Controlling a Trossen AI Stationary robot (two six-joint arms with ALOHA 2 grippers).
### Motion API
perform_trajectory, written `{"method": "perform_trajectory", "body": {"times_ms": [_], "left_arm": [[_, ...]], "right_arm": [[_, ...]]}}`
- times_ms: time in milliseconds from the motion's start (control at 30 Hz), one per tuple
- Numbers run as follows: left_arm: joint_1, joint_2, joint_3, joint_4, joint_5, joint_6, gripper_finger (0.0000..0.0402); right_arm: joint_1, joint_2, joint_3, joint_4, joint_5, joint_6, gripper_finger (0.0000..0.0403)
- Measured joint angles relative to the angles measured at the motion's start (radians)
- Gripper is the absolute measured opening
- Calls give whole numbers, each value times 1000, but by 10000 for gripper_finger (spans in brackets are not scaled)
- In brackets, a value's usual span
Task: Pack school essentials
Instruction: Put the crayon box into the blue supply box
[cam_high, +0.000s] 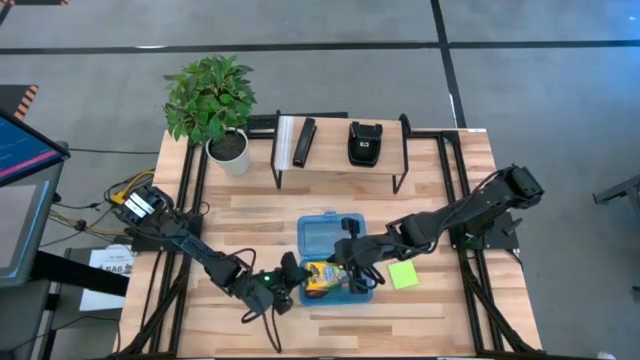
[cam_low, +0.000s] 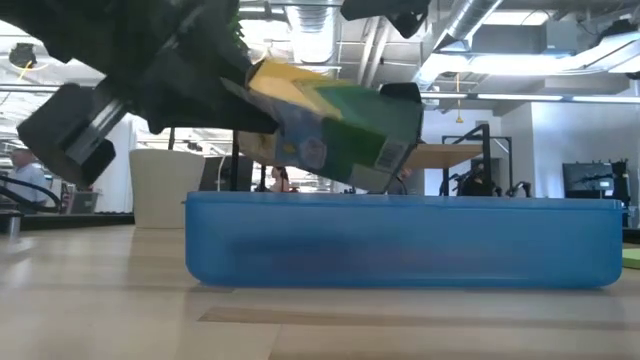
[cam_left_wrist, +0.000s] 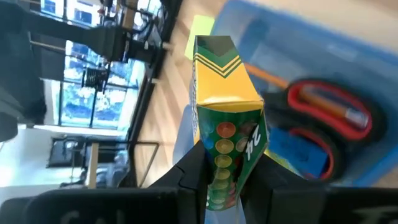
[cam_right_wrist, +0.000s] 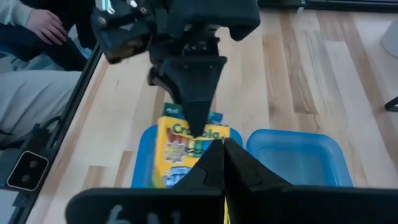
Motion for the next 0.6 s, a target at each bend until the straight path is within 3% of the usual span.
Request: {"method": "perform_trajectory", "body": {"times_ms": [600], "left_arm": [[25, 0, 0, 59, 101, -94, 60]], "right_arm": [[-4, 3, 0, 0, 0, 0, 15]]}}
